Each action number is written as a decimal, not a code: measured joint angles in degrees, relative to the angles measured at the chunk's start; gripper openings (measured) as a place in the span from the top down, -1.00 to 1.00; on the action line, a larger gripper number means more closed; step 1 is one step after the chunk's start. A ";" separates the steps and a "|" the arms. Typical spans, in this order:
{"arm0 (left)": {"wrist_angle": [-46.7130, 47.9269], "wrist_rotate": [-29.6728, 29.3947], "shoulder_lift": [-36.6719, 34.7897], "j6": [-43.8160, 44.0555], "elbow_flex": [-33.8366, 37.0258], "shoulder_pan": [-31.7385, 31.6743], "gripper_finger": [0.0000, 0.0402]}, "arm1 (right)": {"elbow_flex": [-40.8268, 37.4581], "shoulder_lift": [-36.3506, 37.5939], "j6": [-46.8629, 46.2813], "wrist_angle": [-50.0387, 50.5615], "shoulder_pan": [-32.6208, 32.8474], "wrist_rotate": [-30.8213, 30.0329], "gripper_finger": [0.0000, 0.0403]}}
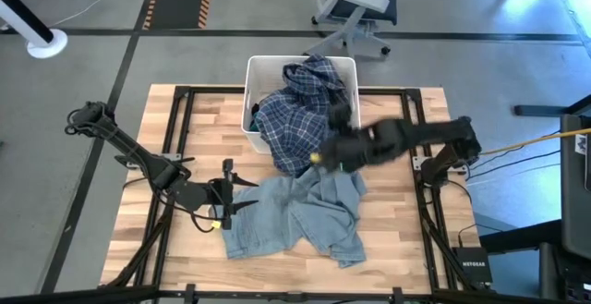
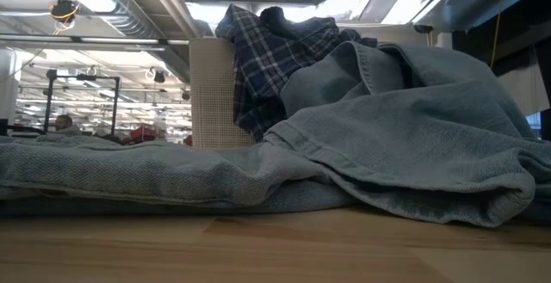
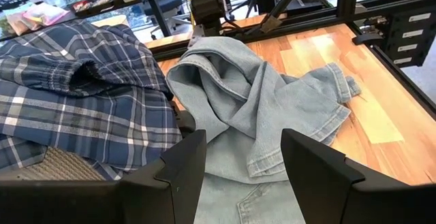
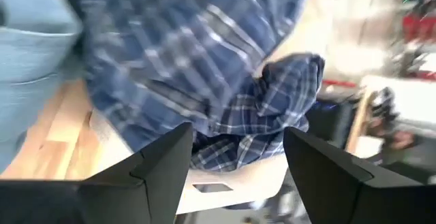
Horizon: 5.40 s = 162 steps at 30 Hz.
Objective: Sort clothes
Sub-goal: Put the blue checkered pants into the white laundry bin, then put the blue pants into the white laundry bin
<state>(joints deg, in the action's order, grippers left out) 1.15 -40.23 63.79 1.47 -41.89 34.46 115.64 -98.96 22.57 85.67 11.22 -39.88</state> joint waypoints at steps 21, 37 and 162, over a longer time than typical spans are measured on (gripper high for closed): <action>-0.34 -0.01 0.00 -0.28 0.00 0.00 0.07 | -38.07 -0.13 1.98 -11.47 12.40 -17.08 -0.24; -0.34 -0.02 0.00 -0.37 0.00 0.00 0.07 | -44.62 -0.37 32.30 -40.01 7.75 -22.99 -0.24; 6.83 -0.01 0.06 8.88 0.04 -1.77 0.07 | -39.03 11.74 -24.02 -19.16 7.30 12.46 -0.31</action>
<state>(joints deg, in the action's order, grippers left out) 7.98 -40.23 63.86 10.35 -41.85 32.68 76.61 -87.22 -1.45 66.51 18.52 -27.42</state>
